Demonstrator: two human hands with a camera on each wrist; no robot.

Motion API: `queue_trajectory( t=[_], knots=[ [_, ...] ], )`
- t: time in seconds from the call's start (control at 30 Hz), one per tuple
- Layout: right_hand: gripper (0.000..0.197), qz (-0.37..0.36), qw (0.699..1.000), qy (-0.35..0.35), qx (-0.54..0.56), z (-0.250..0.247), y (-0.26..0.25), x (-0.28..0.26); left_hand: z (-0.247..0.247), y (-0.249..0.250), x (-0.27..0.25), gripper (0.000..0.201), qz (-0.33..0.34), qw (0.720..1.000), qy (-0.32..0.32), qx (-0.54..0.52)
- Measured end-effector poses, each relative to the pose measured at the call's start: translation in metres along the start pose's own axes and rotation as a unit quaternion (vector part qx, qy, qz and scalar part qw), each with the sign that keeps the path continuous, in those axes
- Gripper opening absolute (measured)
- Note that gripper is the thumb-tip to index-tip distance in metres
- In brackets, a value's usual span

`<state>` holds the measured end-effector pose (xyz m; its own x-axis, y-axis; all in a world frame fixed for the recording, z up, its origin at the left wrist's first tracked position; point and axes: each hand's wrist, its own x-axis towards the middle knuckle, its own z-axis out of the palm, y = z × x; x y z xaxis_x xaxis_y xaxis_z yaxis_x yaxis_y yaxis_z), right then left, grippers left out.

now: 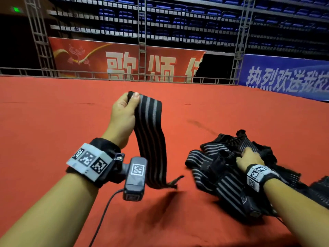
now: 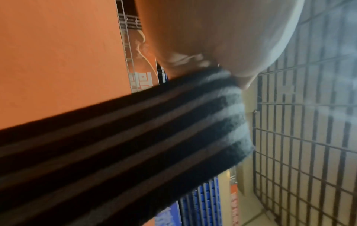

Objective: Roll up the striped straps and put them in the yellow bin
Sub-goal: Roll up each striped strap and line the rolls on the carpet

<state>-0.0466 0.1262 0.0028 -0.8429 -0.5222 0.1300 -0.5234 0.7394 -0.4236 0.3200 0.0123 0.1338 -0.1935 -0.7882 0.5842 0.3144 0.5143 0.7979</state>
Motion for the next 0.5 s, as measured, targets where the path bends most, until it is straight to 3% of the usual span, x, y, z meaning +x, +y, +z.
queue_trajectory(
  t=[0.1, 0.23, 0.33, 0.5],
  knots=[
    [0.025, -0.061, 0.996, 0.042, 0.046, -0.008, -0.012, -0.016, -0.017, -0.008, -0.009, 0.02, -0.04, 0.996, -0.051, 0.059],
    [0.042, -0.146, 0.988, 0.015, 0.047, -0.019, -0.013, -0.066, -0.022, -0.024, -0.033, 0.02, -0.082, 0.989, -0.088, 0.088],
    [0.052, -0.207, 0.978, -0.004, -0.036, -0.019, -0.006, -0.097, -0.013, -0.033, -0.045, 0.021, -0.117, 0.985, -0.092, 0.086],
    [0.052, -0.319, 0.938, -0.014, -0.132, 0.002, 0.009, -0.123, 0.014, -0.044, -0.057, 0.013, -0.165, 0.972, -0.13, 0.108]
  ],
)
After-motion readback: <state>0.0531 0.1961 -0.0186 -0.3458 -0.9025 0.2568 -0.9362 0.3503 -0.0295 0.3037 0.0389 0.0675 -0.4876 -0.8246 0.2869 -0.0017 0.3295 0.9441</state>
